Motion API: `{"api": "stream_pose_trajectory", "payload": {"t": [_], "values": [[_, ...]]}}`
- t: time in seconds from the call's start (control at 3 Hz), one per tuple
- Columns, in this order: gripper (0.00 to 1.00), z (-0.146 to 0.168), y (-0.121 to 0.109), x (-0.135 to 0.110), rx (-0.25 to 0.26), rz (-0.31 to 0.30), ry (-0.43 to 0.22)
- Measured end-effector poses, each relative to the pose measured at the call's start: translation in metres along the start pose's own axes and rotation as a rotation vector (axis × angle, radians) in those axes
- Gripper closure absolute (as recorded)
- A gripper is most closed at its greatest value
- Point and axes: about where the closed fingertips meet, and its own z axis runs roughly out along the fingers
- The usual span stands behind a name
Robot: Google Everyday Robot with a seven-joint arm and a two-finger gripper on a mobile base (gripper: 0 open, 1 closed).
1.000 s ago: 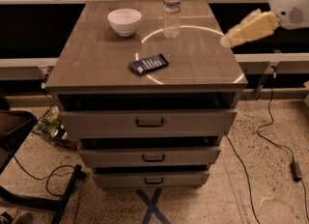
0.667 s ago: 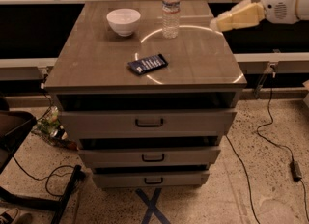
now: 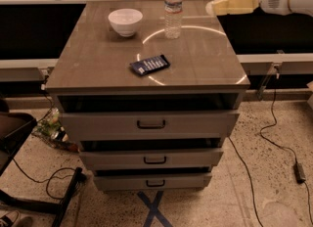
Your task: Place water bottle into white bowl
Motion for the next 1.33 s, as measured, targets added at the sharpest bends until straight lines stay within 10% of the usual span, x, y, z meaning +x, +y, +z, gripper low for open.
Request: {"api": "stream_pose_trajectory", "payload": {"t": [0.67, 1.33], "values": [[0.0, 0.0, 0.008, 0.007, 0.087, 0.079, -0.101], [0.0, 0.07, -0.031, 0.018, 0.125, 0.134, -0.219]]}}
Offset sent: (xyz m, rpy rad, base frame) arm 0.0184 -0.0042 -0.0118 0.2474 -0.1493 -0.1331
